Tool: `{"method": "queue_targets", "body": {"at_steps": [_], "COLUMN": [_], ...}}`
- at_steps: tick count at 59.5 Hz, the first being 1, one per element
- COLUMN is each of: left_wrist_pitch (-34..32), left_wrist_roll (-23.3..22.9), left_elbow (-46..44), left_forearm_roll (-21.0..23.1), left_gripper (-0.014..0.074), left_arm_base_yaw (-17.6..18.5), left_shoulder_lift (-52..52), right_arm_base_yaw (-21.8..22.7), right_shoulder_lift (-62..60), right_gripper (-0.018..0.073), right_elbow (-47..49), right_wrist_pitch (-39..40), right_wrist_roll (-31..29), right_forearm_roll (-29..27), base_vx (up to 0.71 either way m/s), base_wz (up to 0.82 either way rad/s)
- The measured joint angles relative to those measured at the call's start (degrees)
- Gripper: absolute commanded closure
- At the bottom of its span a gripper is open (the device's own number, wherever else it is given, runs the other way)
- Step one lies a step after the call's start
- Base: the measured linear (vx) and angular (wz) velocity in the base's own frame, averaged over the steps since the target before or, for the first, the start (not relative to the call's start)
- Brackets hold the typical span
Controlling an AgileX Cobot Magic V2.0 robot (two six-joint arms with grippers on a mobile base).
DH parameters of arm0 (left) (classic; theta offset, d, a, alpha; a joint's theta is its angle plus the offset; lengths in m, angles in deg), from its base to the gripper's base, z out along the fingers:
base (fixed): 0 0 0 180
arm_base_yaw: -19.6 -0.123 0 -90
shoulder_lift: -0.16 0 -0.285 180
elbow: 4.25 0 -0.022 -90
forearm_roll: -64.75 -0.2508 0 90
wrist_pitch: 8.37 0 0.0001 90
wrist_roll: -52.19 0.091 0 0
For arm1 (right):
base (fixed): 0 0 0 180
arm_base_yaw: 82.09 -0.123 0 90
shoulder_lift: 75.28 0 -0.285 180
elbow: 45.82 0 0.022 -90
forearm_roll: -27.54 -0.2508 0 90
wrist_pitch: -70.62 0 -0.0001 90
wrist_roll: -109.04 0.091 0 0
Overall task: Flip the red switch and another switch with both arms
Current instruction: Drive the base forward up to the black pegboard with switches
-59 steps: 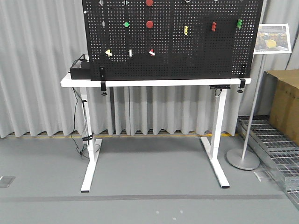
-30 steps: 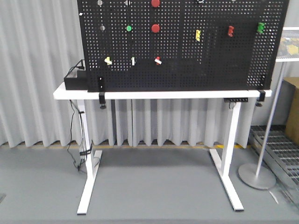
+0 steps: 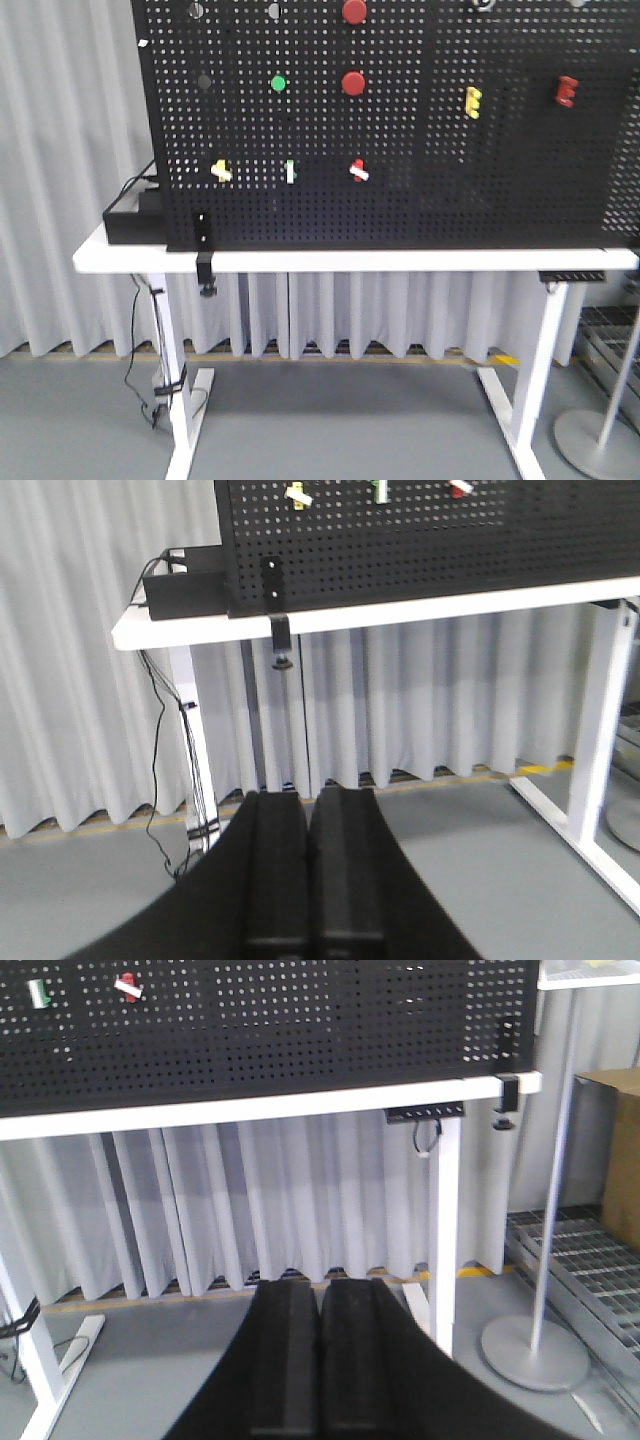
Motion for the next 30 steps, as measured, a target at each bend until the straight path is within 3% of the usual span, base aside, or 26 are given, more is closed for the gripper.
{"method": "queue_targets", "body": {"at_steps": [30], "left_wrist_pitch": [0.0], "left_wrist_roll": [0.0], "left_elbow": [0.0], "left_forearm_roll": [0.0], "left_gripper": [0.0594], "left_arm_base_yaw": [0.0], "left_shoulder_lift": [0.0], "right_arm_base_yaw": [0.0], "right_shoulder_lift": [0.0], "right_gripper": [0.0566], "right_elbow": [0.0], "right_wrist_pitch": [0.0], "right_wrist_roll": [0.0], "right_forearm_roll": [0.0], "base_vx": [0.5], "base_wz": [0.0]}}
